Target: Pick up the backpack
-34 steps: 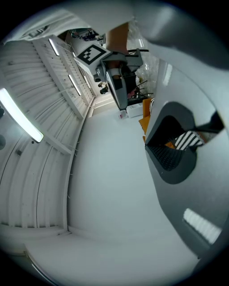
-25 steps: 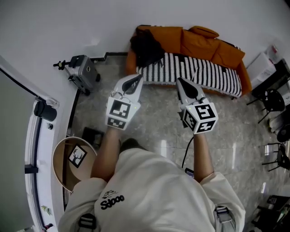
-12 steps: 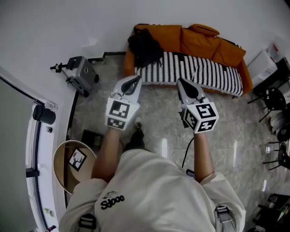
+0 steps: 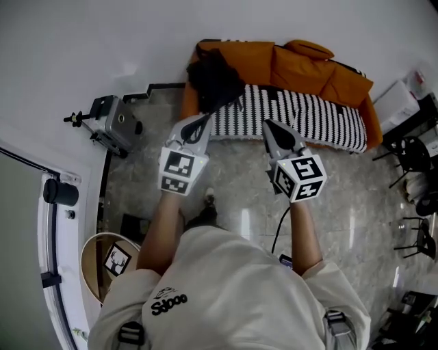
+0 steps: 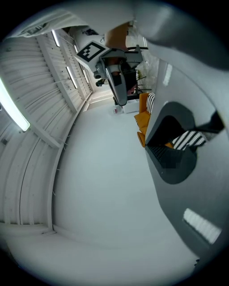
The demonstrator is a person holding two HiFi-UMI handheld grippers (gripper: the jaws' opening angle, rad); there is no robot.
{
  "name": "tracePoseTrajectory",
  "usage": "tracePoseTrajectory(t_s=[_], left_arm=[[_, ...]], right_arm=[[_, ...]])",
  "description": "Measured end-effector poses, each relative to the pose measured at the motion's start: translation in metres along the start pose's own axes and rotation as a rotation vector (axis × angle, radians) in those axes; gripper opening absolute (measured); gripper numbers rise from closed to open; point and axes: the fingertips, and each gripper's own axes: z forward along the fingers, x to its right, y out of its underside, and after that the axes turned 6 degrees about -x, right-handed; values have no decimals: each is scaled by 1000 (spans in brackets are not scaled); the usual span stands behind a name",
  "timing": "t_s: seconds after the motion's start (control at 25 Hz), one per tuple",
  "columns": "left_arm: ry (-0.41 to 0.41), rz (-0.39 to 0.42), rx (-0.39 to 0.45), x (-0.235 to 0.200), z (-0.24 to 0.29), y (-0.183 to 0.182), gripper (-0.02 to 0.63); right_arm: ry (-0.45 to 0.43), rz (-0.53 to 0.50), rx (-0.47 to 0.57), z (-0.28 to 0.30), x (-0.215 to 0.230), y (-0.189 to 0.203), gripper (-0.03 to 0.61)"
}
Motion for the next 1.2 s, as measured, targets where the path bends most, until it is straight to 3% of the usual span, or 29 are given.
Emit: tracePoseTrajectory(t_s=[0.48,0.88,1.2], left_arm=[[30,-9,-9,-92,98,-11,12],[49,-29,-37,-140,151,0,11],[60,-58,-57,-176,182,19,12]], right_arm=[[11,2,-14,112,50,-43,3],[18,-14,-88,179,71,-45,3],[36,11,-88,220,87,-49,3]])
